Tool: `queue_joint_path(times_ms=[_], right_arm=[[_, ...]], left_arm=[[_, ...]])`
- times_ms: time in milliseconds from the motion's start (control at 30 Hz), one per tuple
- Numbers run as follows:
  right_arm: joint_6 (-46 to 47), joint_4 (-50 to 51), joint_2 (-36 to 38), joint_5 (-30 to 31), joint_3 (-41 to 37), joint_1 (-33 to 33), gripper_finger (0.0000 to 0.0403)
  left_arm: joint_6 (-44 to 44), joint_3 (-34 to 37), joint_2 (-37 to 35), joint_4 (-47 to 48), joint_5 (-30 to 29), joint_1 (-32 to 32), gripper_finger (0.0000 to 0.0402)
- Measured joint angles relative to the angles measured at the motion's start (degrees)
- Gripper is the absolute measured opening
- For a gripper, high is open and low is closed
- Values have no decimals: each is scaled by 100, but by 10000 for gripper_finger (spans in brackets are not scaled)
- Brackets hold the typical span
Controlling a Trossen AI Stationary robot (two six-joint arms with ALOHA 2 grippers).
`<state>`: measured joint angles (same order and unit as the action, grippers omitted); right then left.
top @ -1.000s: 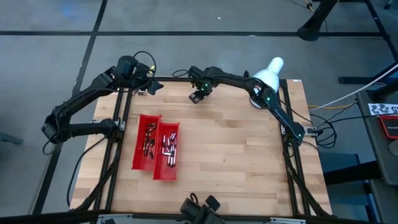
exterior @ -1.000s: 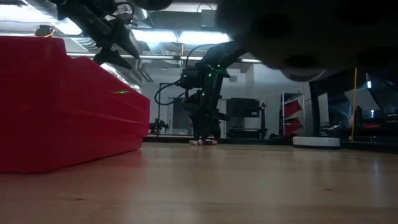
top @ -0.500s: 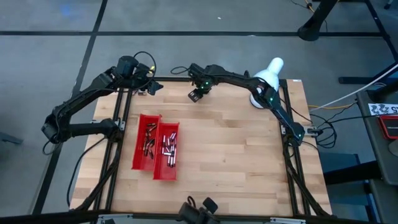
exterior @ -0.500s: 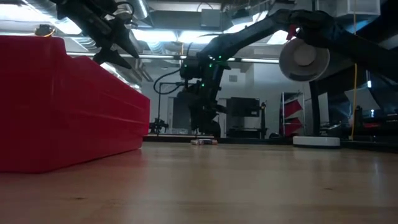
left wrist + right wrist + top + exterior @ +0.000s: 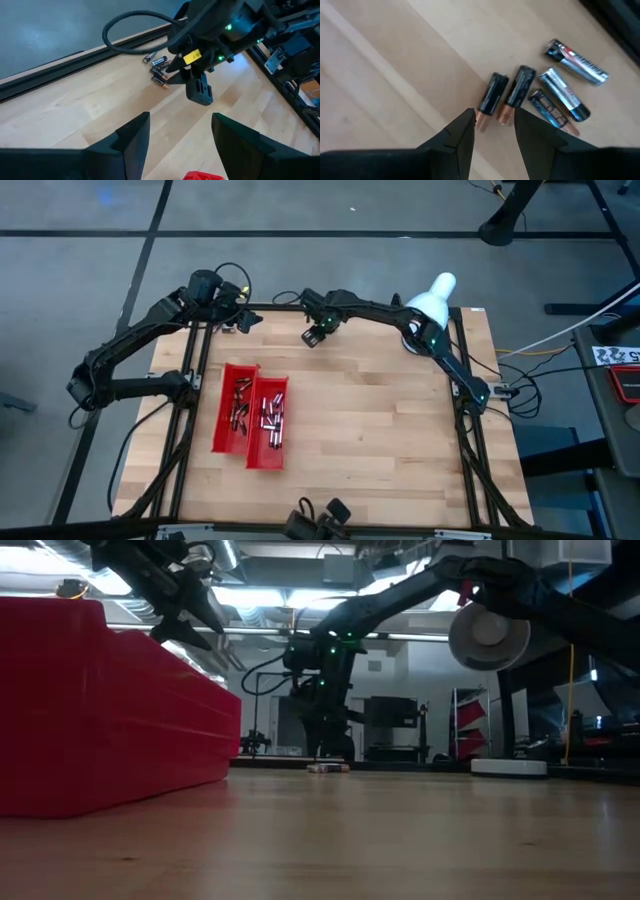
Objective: Sort batteries
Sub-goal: Adjust the batteries on the table
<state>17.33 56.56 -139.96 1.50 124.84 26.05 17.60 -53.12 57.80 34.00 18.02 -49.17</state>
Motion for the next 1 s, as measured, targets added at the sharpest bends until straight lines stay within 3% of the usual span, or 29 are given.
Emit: queue_joint_path(times_ms=[300,533,767,1000], right_arm=[[-251,54,241,193,0,-15,140],[-736,75,369,1134,2,232,132],[-1134,31,284,852,0,800,11],[-1155,20,192,192,6,1105,6]], left_arm=[[-54,0,-2,9,151,0,202],[-172,0,-2,147,153,0,202],[-162,2,-2,136,153,0,202],[-70,2,-2,81,153,0,202]])
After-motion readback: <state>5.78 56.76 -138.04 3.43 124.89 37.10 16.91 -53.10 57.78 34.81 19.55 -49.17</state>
